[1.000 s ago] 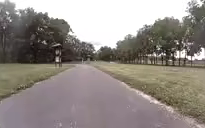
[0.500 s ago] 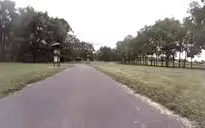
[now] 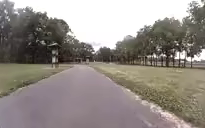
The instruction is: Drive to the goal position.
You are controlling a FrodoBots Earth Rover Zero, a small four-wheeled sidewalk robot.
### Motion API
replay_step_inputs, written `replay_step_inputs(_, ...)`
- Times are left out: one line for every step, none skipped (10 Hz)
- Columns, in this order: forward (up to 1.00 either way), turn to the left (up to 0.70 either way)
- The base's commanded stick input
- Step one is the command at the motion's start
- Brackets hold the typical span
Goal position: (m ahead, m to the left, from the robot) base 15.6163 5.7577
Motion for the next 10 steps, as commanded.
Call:
replay_step_inputs(0.70, 0.00)
replay_step_inputs(0.70, 0.00)
replay_step_inputs(0.70, 0.00)
replay_step_inputs(0.70, 0.00)
replay_step_inputs(0.70, 0.00)
replay_step_inputs(0.70, 0.00)
replay_step_inputs(0.70, 0.00)
replay_step_inputs(0.70, 0.00)
replay_step_inputs(0.70, 0.00)
replay_step_inputs(0.70, 0.00)
